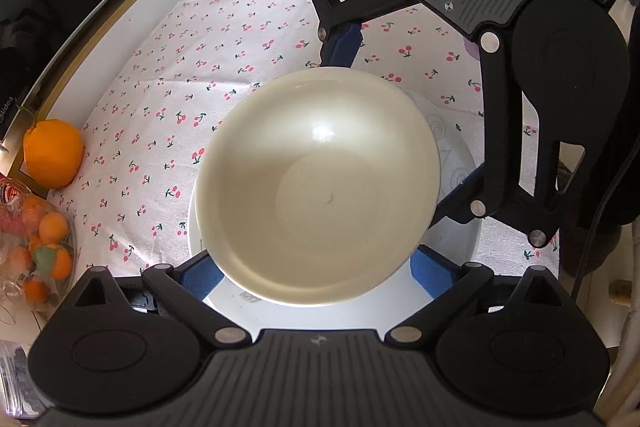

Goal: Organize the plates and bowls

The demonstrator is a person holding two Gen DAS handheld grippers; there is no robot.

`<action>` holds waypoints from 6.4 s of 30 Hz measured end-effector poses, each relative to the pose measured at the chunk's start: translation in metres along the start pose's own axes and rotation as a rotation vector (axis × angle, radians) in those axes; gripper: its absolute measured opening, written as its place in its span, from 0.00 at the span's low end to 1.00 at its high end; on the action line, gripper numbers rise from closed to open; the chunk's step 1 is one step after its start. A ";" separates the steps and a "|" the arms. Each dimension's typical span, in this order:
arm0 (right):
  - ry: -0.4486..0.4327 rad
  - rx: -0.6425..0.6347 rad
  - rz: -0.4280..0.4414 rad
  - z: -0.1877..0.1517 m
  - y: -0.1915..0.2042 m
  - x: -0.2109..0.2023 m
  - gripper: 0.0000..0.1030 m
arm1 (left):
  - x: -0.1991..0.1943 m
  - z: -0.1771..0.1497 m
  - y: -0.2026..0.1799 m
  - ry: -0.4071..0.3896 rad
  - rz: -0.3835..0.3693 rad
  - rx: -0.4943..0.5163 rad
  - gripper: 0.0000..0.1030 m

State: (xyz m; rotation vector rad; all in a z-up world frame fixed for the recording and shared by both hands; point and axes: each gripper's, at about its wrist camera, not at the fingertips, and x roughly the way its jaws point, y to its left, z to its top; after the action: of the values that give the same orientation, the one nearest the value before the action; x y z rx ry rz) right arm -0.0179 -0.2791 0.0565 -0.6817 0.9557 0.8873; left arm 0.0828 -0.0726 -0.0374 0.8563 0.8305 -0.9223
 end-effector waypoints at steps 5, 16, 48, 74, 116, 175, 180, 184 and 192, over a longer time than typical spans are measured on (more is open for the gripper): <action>-0.002 0.000 -0.012 -0.001 0.000 -0.001 0.90 | -0.002 0.000 0.003 -0.008 0.008 -0.011 0.98; -0.036 0.061 -0.029 -0.013 -0.008 -0.013 0.92 | -0.009 -0.006 0.002 -0.021 0.027 -0.051 0.99; -0.144 0.504 -0.286 -0.054 -0.016 -0.069 0.95 | -0.049 -0.034 -0.021 -0.115 0.211 -0.522 1.00; -0.230 0.857 -0.392 -0.082 0.017 -0.107 0.95 | -0.071 -0.033 -0.060 -0.130 0.409 -0.973 1.00; -0.083 0.856 -0.471 -0.074 0.046 -0.068 0.95 | -0.070 -0.031 -0.070 -0.045 0.525 -1.117 1.00; -0.085 0.855 -0.476 -0.075 0.044 -0.070 0.95 | -0.070 -0.029 -0.071 -0.043 0.526 -1.119 1.00; -0.085 0.855 -0.476 -0.075 0.044 -0.070 0.95 | -0.070 -0.029 -0.071 -0.042 0.525 -1.119 1.00; -0.085 0.855 -0.477 -0.075 0.044 -0.070 0.95 | -0.070 -0.029 -0.071 -0.042 0.525 -1.119 1.00; -0.085 0.854 -0.476 -0.075 0.044 -0.070 0.95 | -0.070 -0.029 -0.071 -0.042 0.525 -1.120 1.00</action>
State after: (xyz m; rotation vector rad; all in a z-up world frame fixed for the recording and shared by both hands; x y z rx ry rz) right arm -0.1062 -0.3424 0.0828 -0.1107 0.9322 0.0439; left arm -0.0135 -0.0500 -0.0060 0.0385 0.8604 0.0587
